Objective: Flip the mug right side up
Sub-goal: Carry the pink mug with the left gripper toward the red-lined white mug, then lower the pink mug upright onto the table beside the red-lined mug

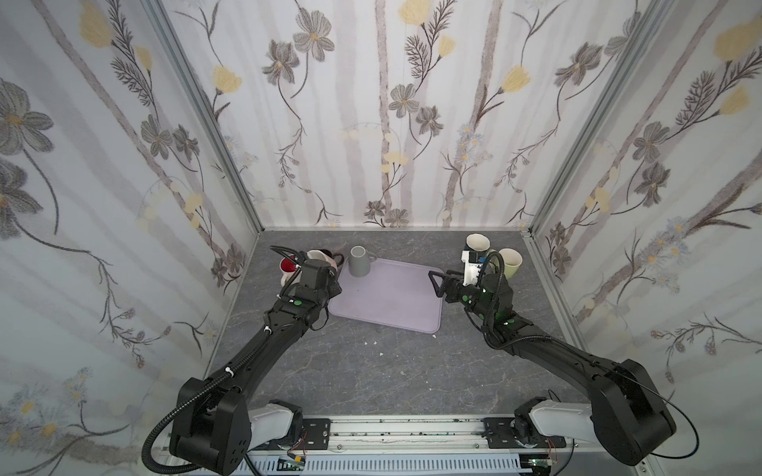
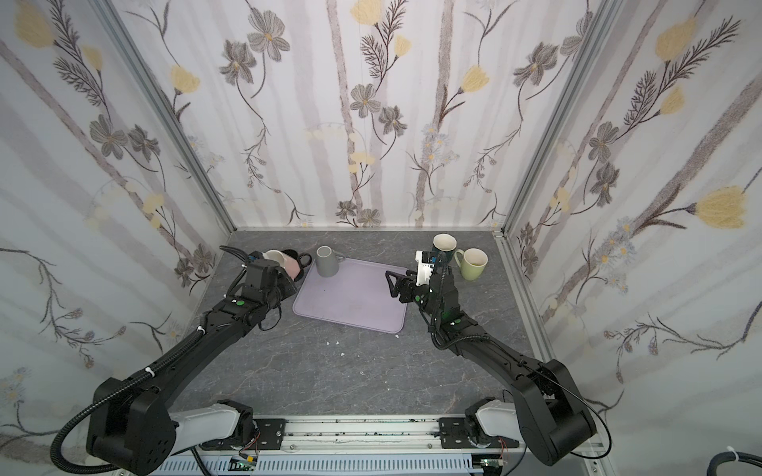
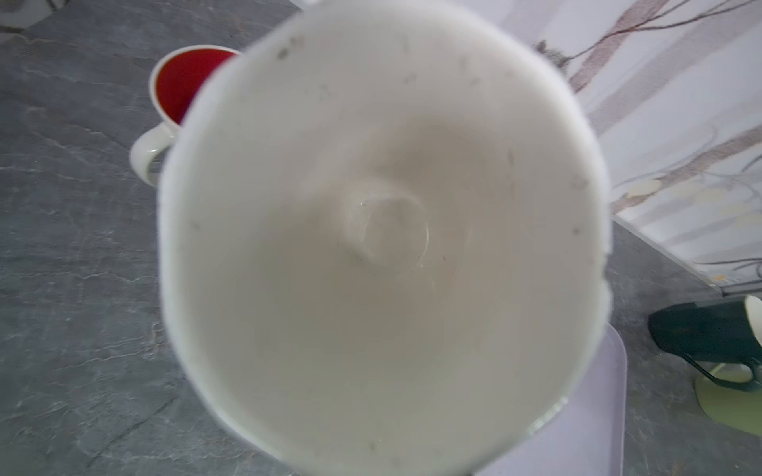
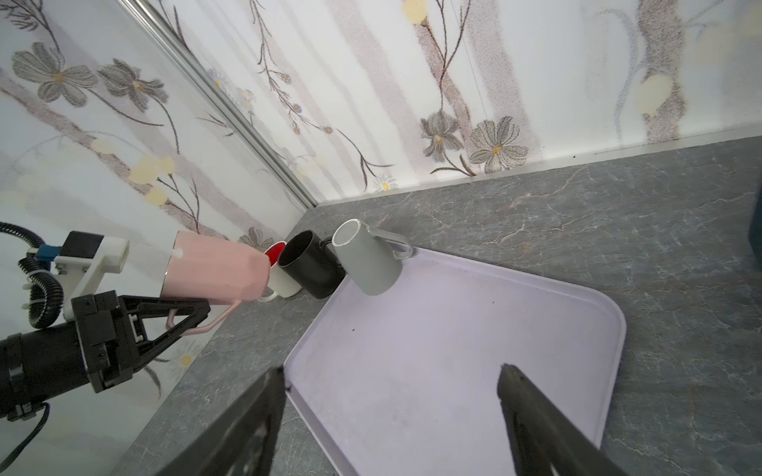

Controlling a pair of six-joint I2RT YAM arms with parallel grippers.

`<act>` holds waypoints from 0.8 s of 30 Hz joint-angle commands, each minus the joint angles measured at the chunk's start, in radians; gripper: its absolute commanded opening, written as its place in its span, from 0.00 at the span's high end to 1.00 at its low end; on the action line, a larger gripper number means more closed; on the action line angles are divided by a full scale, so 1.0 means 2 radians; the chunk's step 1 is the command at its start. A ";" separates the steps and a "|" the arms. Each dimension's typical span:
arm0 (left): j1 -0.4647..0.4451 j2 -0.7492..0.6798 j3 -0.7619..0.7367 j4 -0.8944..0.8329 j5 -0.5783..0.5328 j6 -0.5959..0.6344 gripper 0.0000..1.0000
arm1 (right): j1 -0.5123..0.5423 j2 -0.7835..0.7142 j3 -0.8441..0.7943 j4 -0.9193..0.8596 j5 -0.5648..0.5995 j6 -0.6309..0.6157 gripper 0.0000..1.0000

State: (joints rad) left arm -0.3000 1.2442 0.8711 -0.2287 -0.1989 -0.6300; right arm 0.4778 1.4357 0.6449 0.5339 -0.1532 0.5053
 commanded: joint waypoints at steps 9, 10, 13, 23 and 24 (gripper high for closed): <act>0.069 0.005 0.018 -0.068 -0.094 0.011 1.00 | 0.001 0.021 0.007 -0.013 -0.014 -0.011 0.18; 0.069 0.006 0.023 -0.076 -0.113 0.019 1.00 | 0.001 0.022 0.008 -0.016 -0.015 -0.011 0.18; 0.081 0.021 0.029 -0.081 -0.142 0.033 1.00 | 0.001 0.018 0.007 -0.028 -0.009 -0.013 0.18; 0.123 0.078 0.048 -0.071 -0.123 0.029 1.00 | 0.000 -0.001 -0.001 -0.041 0.001 -0.023 0.18; 0.125 0.085 0.048 -0.067 -0.122 0.029 1.00 | 0.000 -0.002 -0.002 -0.041 0.002 -0.023 0.18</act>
State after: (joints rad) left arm -0.0605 1.3964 0.9535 -0.4179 -0.4034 -0.5785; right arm 0.4786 1.4376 0.6441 0.4450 -0.1650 0.4698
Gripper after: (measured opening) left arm 0.150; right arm 0.821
